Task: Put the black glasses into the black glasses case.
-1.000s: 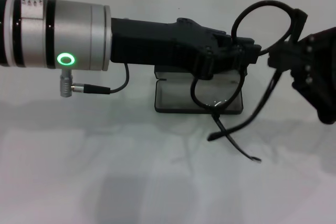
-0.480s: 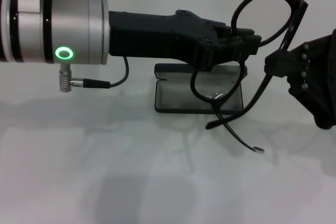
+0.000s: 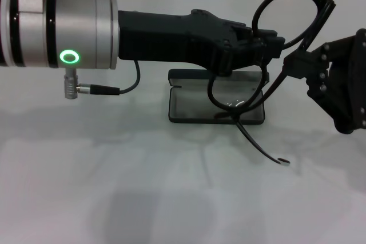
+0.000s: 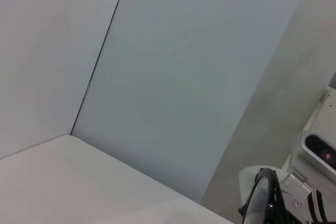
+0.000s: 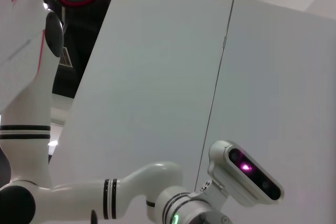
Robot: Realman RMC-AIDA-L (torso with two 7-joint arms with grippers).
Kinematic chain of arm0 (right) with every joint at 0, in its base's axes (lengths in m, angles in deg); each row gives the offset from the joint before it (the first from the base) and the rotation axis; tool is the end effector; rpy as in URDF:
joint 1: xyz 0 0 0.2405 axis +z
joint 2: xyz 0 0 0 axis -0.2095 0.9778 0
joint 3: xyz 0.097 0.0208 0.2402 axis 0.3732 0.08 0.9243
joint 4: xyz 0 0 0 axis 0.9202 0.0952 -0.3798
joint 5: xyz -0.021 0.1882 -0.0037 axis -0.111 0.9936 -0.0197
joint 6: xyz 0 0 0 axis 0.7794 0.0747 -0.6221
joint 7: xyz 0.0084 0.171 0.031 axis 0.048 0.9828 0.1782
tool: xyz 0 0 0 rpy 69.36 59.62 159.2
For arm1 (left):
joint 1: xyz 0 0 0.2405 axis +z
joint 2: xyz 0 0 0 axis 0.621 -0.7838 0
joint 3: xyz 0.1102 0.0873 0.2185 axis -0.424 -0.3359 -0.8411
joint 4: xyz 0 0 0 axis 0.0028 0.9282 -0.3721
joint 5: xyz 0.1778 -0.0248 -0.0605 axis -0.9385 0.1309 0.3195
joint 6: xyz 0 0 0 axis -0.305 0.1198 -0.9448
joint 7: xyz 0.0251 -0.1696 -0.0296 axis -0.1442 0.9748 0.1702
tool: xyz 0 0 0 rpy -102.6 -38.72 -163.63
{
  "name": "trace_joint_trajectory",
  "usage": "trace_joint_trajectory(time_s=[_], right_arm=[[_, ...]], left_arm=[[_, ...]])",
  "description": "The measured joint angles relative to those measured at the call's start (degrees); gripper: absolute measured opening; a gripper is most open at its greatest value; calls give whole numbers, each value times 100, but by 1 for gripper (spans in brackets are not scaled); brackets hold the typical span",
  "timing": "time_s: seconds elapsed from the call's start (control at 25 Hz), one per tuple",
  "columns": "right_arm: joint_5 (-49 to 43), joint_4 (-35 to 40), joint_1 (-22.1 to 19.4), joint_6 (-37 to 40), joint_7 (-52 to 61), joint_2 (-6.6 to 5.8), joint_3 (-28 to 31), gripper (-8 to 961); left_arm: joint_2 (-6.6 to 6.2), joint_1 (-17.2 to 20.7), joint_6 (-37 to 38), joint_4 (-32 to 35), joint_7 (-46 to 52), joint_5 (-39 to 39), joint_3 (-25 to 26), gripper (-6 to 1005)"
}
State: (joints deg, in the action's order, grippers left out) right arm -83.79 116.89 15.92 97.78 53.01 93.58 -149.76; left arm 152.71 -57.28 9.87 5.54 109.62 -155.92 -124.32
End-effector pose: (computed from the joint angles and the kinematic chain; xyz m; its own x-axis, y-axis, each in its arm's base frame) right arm 0.1583 0.2695 0.0116 0.4243 0.3268 -0.8445 0.0913 -0.9433 -0.3191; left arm -0.0778 0.2805 -0.0103 0.7459 0.4235 0.5140 0.4388 -0.8931 0.0991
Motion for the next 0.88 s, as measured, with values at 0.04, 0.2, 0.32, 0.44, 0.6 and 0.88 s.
trace_joint_trajectory(time_s=[0.04, 0.2, 0.32, 0.44, 0.6, 0.88], right_arm=[[-2, 0, 1, -9, 0, 0, 0, 23], [-5, 0, 4, -41, -1, 0, 0, 25], [-7, 0, 1, -98, -6, -5, 0, 26], [-9, 0, -1, -172, -10, -11, 0, 28], [-8, 0, 0, -186, -10, -11, 0, 29], [-14, 1, 2, -115, -17, -9, -25, 32]], left_arm=[[0, -5, 1, 5, 1, 0, 5, 121], [0, -17, 1, 5, 2, 0, 51, 121], [0, -28, 1, 4, 2, 3, 61, 121], [-3, -44, 1, -2, 0, 5, 62, 121], [-6, -55, 1, -9, -1, 6, 62, 121], [-7, -33, -1, -43, -46, 12, 133, 121]])
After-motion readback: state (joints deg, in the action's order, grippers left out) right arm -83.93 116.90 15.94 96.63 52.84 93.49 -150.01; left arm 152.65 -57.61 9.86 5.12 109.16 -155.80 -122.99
